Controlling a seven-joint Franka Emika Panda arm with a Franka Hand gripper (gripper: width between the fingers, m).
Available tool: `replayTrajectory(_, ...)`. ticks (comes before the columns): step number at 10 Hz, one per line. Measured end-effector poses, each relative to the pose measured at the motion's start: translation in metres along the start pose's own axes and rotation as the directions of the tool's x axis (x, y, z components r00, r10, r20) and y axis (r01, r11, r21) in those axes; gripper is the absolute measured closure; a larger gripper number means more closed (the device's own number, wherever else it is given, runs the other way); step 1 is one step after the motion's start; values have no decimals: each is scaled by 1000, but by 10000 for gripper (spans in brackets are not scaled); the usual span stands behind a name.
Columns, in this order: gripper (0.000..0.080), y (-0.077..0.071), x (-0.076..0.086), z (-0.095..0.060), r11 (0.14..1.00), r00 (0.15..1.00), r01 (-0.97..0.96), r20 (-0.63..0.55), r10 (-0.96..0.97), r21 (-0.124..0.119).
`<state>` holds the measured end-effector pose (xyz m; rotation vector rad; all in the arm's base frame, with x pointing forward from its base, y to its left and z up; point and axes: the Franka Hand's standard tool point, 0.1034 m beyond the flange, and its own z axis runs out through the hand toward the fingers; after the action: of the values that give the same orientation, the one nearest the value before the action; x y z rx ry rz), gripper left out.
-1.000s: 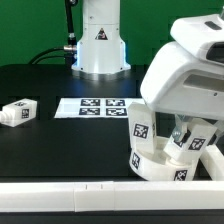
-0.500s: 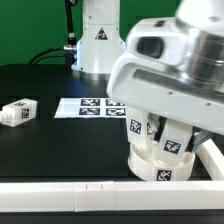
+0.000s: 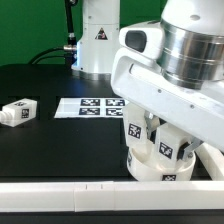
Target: Assemble stool
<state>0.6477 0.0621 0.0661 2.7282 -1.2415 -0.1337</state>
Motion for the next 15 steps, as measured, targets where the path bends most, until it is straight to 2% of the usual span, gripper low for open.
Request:
replayTrajectory(1, 463, -1, 2, 2, 987, 988, -157, -7, 157, 31)
replayTrajectory(3, 463, -7, 1, 2, 899, 915, -401, 29, 402, 175)
replayTrajectory(4, 463, -8, -12, 2, 870, 880, -474, 49, 472, 137)
replayTrajectory(7, 463, -11, -14, 2, 757, 767, -641, 84, 636, 124)
replayTrajectory(9, 463, -12, -20, 5, 477, 496, -867, 173, 851, 141)
replayTrajectory(10, 463, -14, -27, 7, 367, 400, -912, 202, 894, 183)
replayTrajectory(11, 463, -15, -31, 10, 365, 408, -906, 211, 888, 214)
replayTrajectory(12, 463, -15, -33, 10, 342, 381, -919, 224, 897, 196)
replayTrajectory(15, 463, -17, -35, 11, 284, 325, -941, 255, 911, 186)
